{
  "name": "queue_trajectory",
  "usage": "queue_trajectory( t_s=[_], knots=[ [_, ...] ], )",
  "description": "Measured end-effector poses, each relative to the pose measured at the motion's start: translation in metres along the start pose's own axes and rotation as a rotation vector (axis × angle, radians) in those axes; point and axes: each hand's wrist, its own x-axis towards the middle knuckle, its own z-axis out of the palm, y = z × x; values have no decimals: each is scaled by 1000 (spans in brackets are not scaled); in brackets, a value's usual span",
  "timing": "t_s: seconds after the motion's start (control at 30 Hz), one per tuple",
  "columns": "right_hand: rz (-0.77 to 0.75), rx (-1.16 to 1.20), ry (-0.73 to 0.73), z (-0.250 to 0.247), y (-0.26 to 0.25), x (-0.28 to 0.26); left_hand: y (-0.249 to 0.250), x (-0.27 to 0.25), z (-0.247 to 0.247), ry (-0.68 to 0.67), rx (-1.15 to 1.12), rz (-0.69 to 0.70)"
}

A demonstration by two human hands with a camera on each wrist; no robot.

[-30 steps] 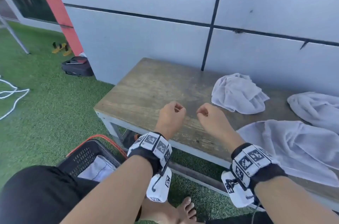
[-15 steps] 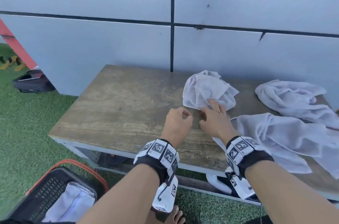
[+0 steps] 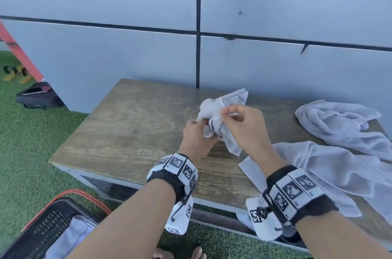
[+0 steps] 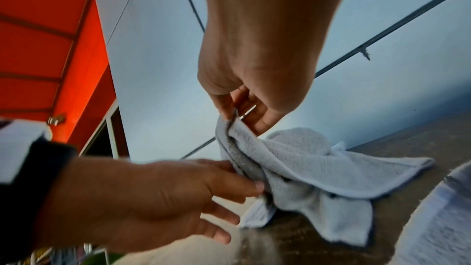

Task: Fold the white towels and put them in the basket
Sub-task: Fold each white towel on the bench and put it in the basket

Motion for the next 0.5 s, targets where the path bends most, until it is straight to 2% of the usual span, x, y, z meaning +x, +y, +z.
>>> queue_trajectory(
  t_s=[0.13, 0.23, 0.33, 0.43, 0.5],
  knots=[
    [-12, 12, 164, -19, 6, 0, -5, 0, -6, 126, -76, 42],
    [-9, -103, 190, -27, 24, -3, 0, -7, -13, 146, -186, 108],
    [-75, -294, 113, -25, 36, -10, 12, -17, -22, 125, -241, 144],
    [-104, -487, -95, -14, 40, -22, 25, -25, -30, 23, -217, 215],
    [-142, -606, -141, -8, 44, -27, 31, -30, -34, -37, -181, 254]
  ],
)
